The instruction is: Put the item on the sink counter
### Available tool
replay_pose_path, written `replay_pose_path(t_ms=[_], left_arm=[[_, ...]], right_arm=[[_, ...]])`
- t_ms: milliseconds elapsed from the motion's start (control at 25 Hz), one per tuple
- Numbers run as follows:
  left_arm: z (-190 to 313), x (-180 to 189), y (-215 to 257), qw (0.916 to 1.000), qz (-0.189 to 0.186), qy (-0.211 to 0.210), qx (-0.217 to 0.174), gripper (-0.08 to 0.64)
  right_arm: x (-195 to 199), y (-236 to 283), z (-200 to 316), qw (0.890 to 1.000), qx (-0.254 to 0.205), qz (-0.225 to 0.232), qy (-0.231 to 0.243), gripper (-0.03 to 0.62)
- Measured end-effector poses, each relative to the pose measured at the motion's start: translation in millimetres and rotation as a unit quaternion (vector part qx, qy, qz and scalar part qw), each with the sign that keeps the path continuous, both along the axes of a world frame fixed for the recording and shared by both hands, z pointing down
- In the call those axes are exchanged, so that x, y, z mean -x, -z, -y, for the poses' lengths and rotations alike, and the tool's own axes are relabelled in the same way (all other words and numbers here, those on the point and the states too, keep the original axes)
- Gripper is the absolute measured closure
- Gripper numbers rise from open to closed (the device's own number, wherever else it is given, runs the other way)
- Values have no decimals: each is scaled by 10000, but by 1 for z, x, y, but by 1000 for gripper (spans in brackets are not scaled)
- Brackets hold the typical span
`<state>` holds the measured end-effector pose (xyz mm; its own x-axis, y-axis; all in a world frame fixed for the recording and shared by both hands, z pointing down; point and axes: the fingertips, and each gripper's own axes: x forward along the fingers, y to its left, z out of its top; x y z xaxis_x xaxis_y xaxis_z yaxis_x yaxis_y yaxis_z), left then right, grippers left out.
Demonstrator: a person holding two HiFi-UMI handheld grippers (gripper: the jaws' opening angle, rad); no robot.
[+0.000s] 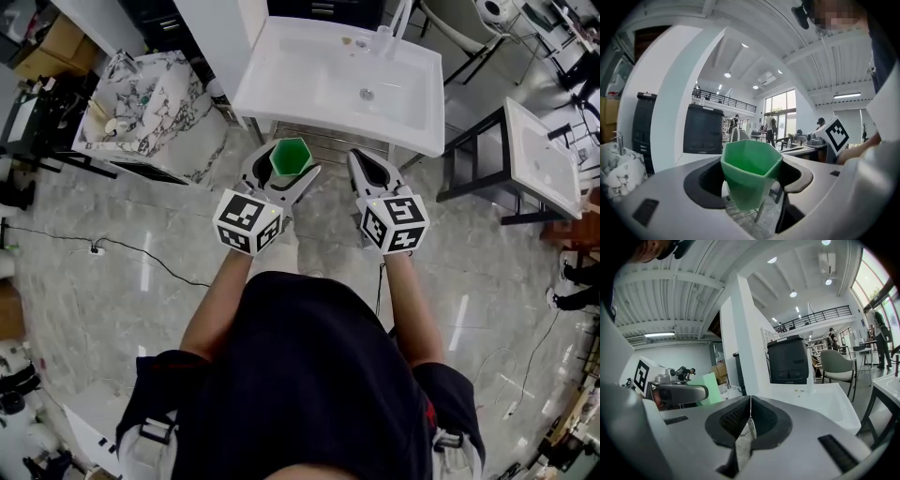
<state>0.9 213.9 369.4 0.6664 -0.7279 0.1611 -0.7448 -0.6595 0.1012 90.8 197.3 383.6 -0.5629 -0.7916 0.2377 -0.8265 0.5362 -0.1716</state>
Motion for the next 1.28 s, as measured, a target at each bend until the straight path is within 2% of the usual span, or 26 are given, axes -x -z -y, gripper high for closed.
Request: replay_pose_path(t_ms=[640, 960, 1280], left_arm=[[91, 22, -6, 9996, 74, -140, 238, 231], [133, 48, -6, 9993, 143, -209, 261, 230], [174, 54, -5, 9988, 60, -384, 285, 230]], right_arm=[[19, -15, 89, 9991, 347, 154, -205, 557], [41, -16, 128, 9985, 438, 85, -321, 557], [50, -12, 166, 9981, 441, -76, -432, 557]])
